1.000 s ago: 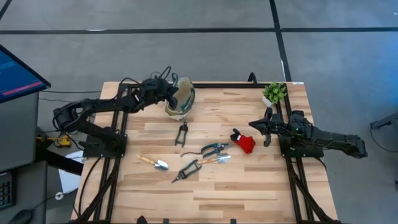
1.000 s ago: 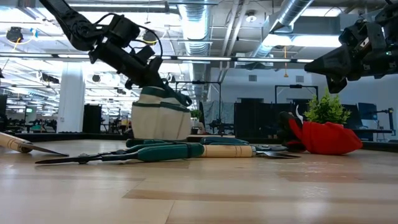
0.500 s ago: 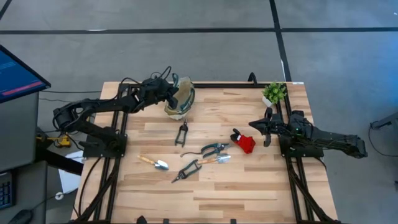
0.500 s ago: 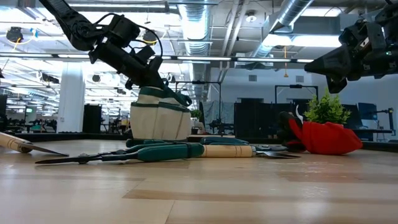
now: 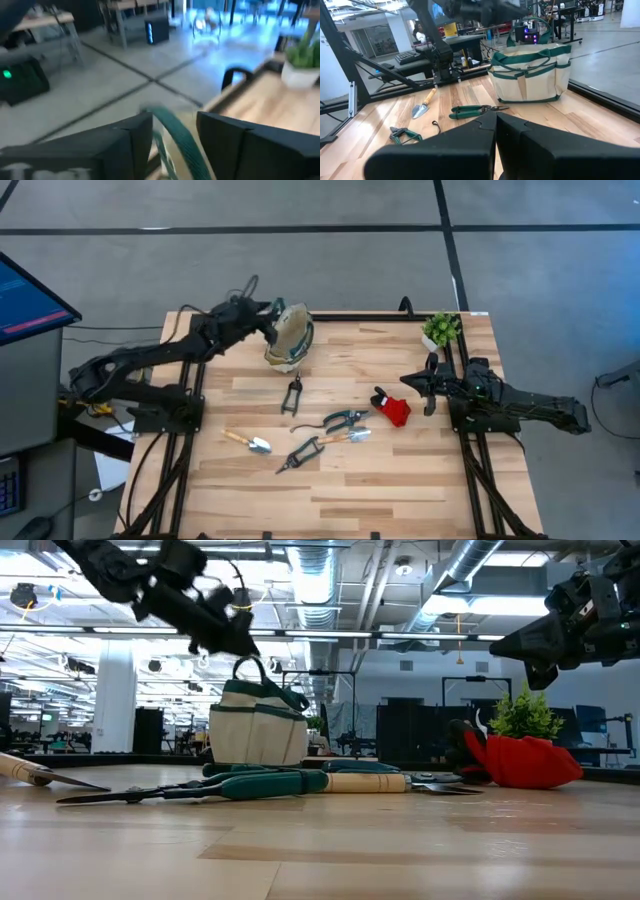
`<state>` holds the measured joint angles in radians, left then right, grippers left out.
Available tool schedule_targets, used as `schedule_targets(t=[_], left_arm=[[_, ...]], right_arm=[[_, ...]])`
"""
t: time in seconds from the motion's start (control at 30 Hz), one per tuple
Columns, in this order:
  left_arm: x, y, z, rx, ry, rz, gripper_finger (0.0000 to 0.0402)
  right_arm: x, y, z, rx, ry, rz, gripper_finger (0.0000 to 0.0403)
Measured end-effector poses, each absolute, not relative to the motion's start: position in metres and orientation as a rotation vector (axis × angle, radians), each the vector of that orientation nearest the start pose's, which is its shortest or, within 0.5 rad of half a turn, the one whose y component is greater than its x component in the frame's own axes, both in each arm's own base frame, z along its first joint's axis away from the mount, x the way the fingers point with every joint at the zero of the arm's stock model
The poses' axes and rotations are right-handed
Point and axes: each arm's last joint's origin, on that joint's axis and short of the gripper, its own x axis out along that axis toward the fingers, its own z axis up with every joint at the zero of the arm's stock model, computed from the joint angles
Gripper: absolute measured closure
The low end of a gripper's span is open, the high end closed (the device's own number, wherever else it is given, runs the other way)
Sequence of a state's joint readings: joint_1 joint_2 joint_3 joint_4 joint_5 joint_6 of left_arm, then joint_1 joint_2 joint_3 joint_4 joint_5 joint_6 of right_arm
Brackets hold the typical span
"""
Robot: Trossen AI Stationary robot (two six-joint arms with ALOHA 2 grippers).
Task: Pick & Place Garden tools in Gardening bag
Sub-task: Put the top green shear scissors into the brown gardening bag
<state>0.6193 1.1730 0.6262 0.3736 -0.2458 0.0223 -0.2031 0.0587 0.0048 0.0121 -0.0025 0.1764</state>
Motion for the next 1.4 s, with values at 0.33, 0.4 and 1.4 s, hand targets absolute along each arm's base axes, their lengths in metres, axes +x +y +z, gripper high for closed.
schedule_targets(t=[0.33,0.4,1.4], left_arm=[[0.167,0.111,0.304,0.023,0.003,0.791,0.0241],[0.164,0.103,0.307,0.023,0.0,0.763,0.0248],[0.186,0.022,0.309,0.018,-0.008,0.319,0.0368]], right_arm=[[0.099,-0.02,0.162,0.18,0.024,-0.203,0.0403],[0.099,-0.02,0.162,0.18,0.024,-0.203,0.0403],[0.099,-0.02,0.162,0.181,0.024,-0.203,0.0403]])
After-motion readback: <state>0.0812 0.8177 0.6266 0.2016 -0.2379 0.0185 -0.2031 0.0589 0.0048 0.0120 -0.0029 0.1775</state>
